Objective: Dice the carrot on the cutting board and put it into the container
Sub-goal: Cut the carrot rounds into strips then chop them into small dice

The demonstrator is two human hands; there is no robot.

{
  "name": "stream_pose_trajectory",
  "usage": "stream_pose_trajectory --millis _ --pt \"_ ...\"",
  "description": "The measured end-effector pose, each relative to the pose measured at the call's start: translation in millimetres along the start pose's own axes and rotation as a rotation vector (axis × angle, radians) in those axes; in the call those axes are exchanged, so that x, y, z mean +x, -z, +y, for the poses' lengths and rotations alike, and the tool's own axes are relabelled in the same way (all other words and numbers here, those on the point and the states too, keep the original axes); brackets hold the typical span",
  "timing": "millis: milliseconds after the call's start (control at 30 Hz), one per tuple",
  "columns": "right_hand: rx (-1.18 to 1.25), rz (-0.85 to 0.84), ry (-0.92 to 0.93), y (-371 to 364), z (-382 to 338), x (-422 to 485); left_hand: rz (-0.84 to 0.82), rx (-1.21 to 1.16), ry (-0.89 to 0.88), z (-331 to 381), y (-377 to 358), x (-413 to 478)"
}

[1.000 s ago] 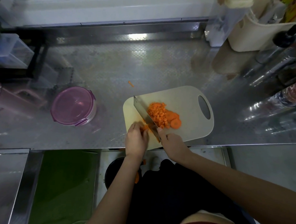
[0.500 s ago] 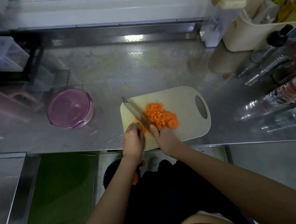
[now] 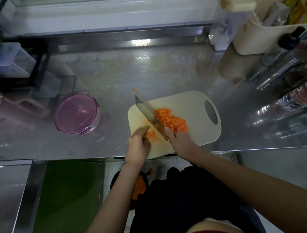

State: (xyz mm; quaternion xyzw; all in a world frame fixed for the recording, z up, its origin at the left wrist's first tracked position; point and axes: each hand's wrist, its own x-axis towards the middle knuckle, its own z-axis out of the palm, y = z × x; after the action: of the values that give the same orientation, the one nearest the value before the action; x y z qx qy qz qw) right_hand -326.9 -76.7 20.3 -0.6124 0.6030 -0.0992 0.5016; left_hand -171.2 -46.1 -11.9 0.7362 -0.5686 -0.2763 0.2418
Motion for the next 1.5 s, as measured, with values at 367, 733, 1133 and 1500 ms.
stream_pose_trajectory --millis 367,733,1133,1500 --pt "0.006 -0.030 0.058 -8.1 -5.2 -16.6 0.033 0.066 0.070 -3.8 -6.8 -0.3" --pt "-0.111 -0.053 -0.026 -20.7 -9.5 -18.9 0.091 0.065 0.049 -2.8 -12.4 -1.1" --pt "-0.045 0.035 -0.033 -29.8 -5.2 3.4 0.102 0.059 0.037 -3.6 -14.0 -1.9" --pt "0.070 0.137 -0.007 -4.9 -1.8 15.1 0.100 -0.032 -0.091 -2.9 -15.0 0.1"
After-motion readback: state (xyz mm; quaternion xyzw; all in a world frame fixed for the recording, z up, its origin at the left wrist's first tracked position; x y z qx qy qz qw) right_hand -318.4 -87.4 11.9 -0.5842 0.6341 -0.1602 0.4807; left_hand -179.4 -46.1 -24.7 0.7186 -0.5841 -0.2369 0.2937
